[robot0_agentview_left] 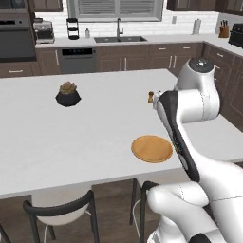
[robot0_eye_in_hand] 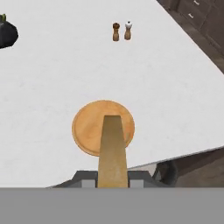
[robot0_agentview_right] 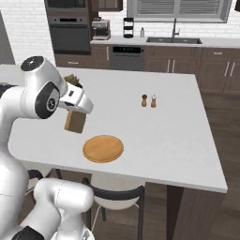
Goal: Start the toaster. Once the lever pops up, take the bread to the plate on the dining counter.
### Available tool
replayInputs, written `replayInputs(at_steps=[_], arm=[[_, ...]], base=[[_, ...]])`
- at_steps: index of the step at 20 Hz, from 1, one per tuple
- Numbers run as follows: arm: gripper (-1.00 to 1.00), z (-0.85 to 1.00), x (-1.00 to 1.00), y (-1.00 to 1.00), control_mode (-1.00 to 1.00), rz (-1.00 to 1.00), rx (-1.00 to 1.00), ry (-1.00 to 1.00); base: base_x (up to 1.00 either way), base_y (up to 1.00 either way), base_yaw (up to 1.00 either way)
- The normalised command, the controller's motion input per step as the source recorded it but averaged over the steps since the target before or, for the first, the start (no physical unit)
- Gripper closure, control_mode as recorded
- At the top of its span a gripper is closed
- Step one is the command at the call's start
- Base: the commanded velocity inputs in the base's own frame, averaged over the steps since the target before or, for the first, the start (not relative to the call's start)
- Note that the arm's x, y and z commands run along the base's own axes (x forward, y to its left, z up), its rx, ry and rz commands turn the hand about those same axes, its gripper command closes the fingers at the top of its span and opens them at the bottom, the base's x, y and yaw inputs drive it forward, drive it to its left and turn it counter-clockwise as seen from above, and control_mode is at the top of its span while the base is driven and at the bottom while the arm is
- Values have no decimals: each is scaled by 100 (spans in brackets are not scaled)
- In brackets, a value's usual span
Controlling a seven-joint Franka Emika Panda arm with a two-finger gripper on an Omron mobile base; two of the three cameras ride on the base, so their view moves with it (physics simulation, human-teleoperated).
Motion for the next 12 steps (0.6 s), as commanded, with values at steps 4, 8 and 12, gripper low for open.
replayInputs(at_steps=[4,8,12], arm=[[100,-19,39,-36,-100,27,38,0],[100,-17,41,-15,-100,24,40,0],[100,-31,36,-20,-100,26,44,0]], base=[[0,0,0],[0,0,0],[0,0,0]])
